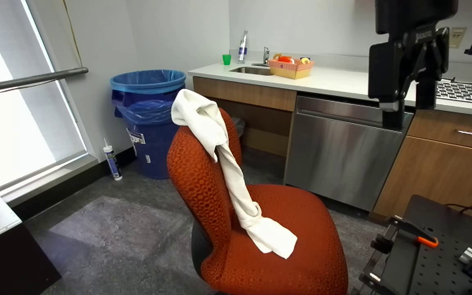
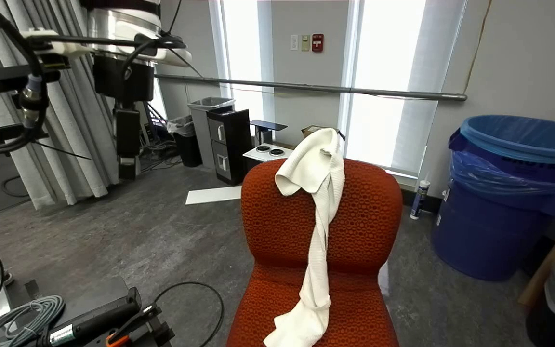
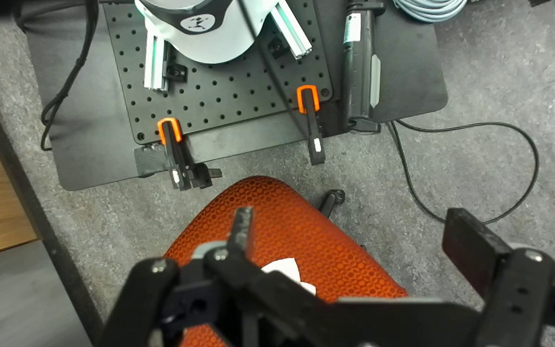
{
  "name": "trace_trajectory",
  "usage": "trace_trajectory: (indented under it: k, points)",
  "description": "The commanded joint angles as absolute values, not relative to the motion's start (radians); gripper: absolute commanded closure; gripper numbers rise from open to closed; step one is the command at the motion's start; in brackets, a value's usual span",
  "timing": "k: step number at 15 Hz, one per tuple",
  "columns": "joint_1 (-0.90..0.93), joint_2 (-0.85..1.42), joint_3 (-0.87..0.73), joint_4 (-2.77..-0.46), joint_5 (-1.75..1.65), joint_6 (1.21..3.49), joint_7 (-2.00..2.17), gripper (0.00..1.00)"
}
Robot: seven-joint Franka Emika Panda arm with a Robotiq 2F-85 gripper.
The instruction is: Hang the towel over the backrest of the chair
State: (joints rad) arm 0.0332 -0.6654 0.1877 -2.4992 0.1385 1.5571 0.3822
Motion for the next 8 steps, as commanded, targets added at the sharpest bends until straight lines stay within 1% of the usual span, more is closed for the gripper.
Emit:
trace_trajectory:
  k: [1, 8]
  points:
    - [0.008, -0.655, 0.177, -2.518, 0.099, 1.618, 0.371, 0.00]
    - [-0.051, -0.556, 0.143, -2.552, -0.043, 1.854, 0.377, 0.00]
